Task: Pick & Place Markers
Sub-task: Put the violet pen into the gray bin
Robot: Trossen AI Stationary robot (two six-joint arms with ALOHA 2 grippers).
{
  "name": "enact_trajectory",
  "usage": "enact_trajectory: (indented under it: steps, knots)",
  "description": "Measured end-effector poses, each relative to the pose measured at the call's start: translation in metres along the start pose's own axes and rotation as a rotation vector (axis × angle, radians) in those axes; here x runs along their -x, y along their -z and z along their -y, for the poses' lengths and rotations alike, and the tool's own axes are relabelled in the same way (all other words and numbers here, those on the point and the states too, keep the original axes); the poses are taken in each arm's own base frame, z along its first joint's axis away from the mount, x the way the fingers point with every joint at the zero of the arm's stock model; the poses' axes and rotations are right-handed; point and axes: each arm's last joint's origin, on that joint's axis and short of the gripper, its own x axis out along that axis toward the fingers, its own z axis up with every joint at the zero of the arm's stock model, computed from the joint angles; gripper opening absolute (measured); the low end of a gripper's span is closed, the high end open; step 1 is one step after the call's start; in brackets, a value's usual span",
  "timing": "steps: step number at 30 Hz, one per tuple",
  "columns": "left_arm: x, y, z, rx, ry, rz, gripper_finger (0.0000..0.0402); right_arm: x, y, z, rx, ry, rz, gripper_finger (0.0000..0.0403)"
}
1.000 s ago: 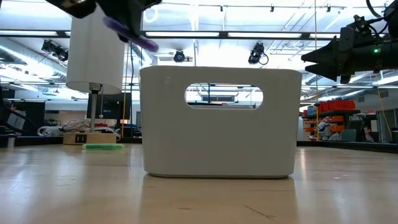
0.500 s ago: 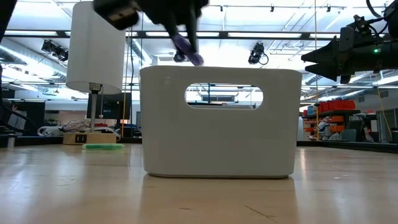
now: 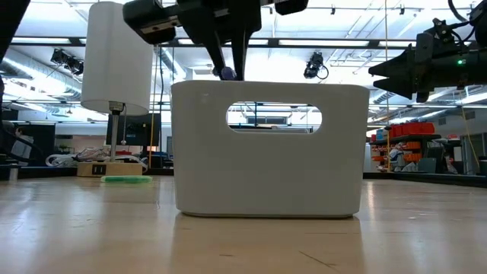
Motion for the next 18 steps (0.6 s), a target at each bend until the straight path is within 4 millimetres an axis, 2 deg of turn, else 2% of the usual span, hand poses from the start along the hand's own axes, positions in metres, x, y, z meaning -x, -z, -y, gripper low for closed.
enact_trajectory:
  steps: [18]
  knots:
    - [-0.06, -0.005, 0.008, 0.023, -0.082, -0.039, 0.0034, 0.0, 0.0, 0.0, 0.0, 0.001, -0.001, 0.0302]
